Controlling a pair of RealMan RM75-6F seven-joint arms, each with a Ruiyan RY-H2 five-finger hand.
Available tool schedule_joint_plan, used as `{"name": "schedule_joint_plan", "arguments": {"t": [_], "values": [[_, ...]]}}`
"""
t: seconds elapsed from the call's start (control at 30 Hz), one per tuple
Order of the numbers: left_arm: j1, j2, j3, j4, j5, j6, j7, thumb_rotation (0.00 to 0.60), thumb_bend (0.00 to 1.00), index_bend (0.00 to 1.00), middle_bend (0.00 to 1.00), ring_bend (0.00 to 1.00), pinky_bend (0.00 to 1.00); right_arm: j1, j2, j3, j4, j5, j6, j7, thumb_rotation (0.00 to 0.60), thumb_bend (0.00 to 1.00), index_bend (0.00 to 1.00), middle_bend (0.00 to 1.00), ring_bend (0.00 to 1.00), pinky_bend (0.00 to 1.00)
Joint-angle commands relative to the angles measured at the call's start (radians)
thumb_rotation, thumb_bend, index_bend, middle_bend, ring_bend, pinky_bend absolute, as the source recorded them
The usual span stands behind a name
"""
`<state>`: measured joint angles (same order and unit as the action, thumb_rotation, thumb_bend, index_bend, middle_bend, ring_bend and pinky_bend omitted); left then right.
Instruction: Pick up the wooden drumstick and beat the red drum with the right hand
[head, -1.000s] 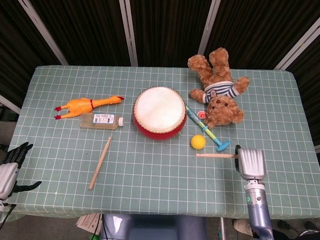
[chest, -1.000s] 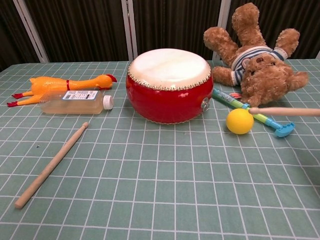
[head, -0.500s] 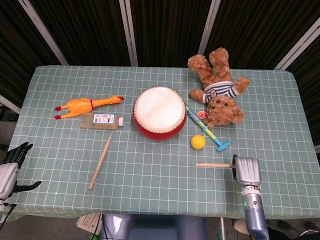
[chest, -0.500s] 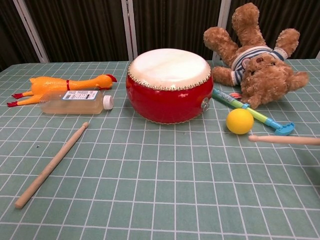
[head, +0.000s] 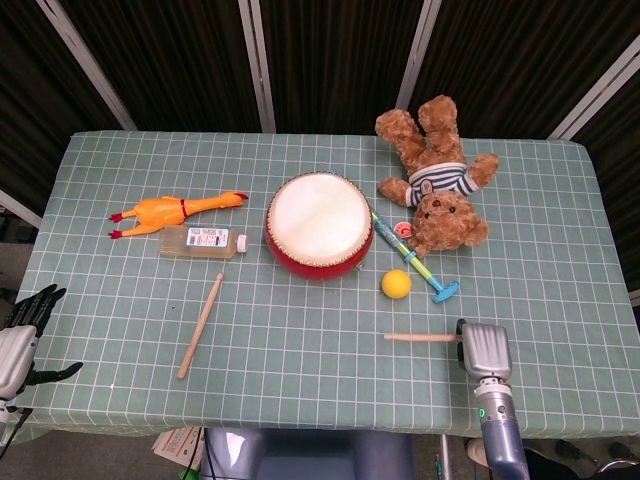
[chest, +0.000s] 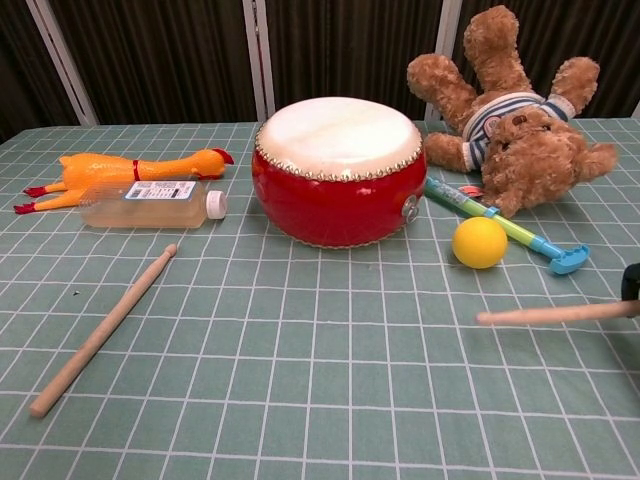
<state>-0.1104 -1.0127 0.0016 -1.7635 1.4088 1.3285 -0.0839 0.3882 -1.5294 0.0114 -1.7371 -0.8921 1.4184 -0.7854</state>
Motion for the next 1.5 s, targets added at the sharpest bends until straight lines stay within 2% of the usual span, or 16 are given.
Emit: {"name": "schedule_joint_plan", "arguments": {"t": [0.03, 0.13, 0.23, 0.47, 0.6, 0.7, 0.83, 0.93, 0.97, 1.07, 1.1, 1.17, 1.23, 1.27, 1.33, 1.5], "values": [[0.000, 0.000, 0.000, 0.000, 0.000, 0.001, 0.001, 0.600, 0.02, 0.01, 0.00, 0.00, 0.03, 0.000, 0.009, 0.002, -0.012, -0.008, -0.004, -0.003, 0.600, 0.51, 0.28, 1.00, 1.00, 0.96], [0.000, -0.001, 0.000, 0.000, 0.001, 0.002, 0.003, 0.600, 0.02, 0.01, 0.00, 0.00, 0.03, 0.000, 0.027, 0.002, -0.035, -0.022, -0.006, -0.008, 0.600, 0.47, 0.21, 1.00, 1.00, 0.96], [0.001, -0.001, -0.001, 0.000, 0.001, 0.002, 0.003, 0.600, 0.02, 0.01, 0.00, 0.00, 0.03, 0.000, 0.048, 0.002, -0.062, -0.044, -0.001, -0.011, 0.600, 0.47, 0.21, 1.00, 1.00, 0.94], [0.003, -0.002, -0.001, 0.002, 0.005, 0.008, 0.003, 0.600, 0.02, 0.01, 0.00, 0.00, 0.03, -0.020, 0.131, 0.011, -0.092, -0.211, 0.059, 0.084, 0.600, 0.38, 0.21, 1.00, 1.00, 0.75], [0.002, -0.004, -0.001, 0.004, 0.006, 0.008, 0.006, 0.600, 0.02, 0.01, 0.00, 0.00, 0.03, -0.051, 0.178, 0.015, -0.065, -0.319, 0.108, 0.204, 0.600, 0.33, 0.29, 1.00, 1.00, 0.70], [0.003, -0.006, -0.002, 0.004, 0.006, 0.011, 0.012, 0.600, 0.02, 0.01, 0.00, 0.00, 0.03, -0.076, 0.207, 0.006, -0.042, -0.375, 0.125, 0.294, 0.600, 0.28, 0.31, 1.00, 0.92, 0.62], [0.004, -0.010, -0.003, 0.004, 0.005, 0.016, 0.021, 0.600, 0.02, 0.01, 0.00, 0.00, 0.03, -0.103, 0.228, -0.016, -0.023, -0.429, 0.137, 0.354, 0.600, 0.25, 0.41, 1.00, 0.87, 0.54], [0.006, -0.012, -0.005, 0.004, 0.004, 0.020, 0.025, 0.600, 0.02, 0.01, 0.00, 0.00, 0.03, -0.119, 0.232, -0.025, -0.008, -0.471, 0.149, 0.384, 0.600, 0.22, 0.45, 1.00, 0.84, 0.52], [0.006, -0.012, -0.005, 0.004, 0.003, 0.020, 0.026, 0.600, 0.02, 0.01, 0.00, 0.00, 0.03, -0.123, 0.232, -0.026, -0.002, -0.486, 0.154, 0.392, 0.600, 0.21, 0.45, 0.95, 0.79, 0.50], [0.006, -0.013, -0.006, 0.005, 0.004, 0.022, 0.028, 0.600, 0.02, 0.01, 0.00, 0.00, 0.03, -0.133, 0.233, -0.029, 0.007, -0.510, 0.159, 0.399, 0.600, 0.18, 0.45, 0.66, 0.56, 0.39], [0.006, -0.014, -0.006, 0.005, 0.004, 0.023, 0.029, 0.600, 0.02, 0.01, 0.00, 0.00, 0.03, -0.136, 0.240, -0.036, -0.005, -0.504, 0.144, 0.394, 0.600, 0.18, 0.44, 0.61, 0.51, 0.36], [0.007, -0.015, -0.006, 0.006, 0.006, 0.025, 0.030, 0.600, 0.02, 0.01, 0.00, 0.00, 0.03, -0.140, 0.249, -0.041, -0.017, -0.514, 0.137, 0.391, 0.600, 0.18, 0.27, 0.45, 0.35, 0.21], [0.008, -0.015, -0.006, 0.008, 0.009, 0.027, 0.031, 0.600, 0.02, 0.01, 0.00, 0.00, 0.03, -0.144, 0.271, -0.064, -0.035, -0.516, 0.103, 0.387, 0.600, 0.15, 0.03, 0.14, 0.09, 0.03], [0.008, -0.016, -0.006, 0.010, 0.010, 0.028, 0.031, 0.600, 0.02, 0.01, 0.00, 0.00, 0.03, -0.142, 0.292, -0.076, -0.052, -0.508, 0.076, 0.374, 0.600, 0.13, 0.00, 0.05, 0.03, 0.00], [0.008, -0.016, -0.005, 0.012, 0.013, 0.030, 0.033, 0.600, 0.02, 0.01, 0.00, 0.00, 0.03, -0.140, 0.320, -0.084, -0.072, -0.493, 0.048, 0.342, 0.600, 0.11, 0.00, 0.00, 0.00, 0.00], [0.007, -0.018, -0.002, 0.024, 0.027, 0.033, 0.049, 0.600, 0.02, 0.00, 0.00, 0.00, 0.03, -0.142, 0.356, -0.090, -0.070, -0.489, 0.016, 0.310, 0.600, 0.09, 0.00, 0.00, 0.00, 0.00]]}}
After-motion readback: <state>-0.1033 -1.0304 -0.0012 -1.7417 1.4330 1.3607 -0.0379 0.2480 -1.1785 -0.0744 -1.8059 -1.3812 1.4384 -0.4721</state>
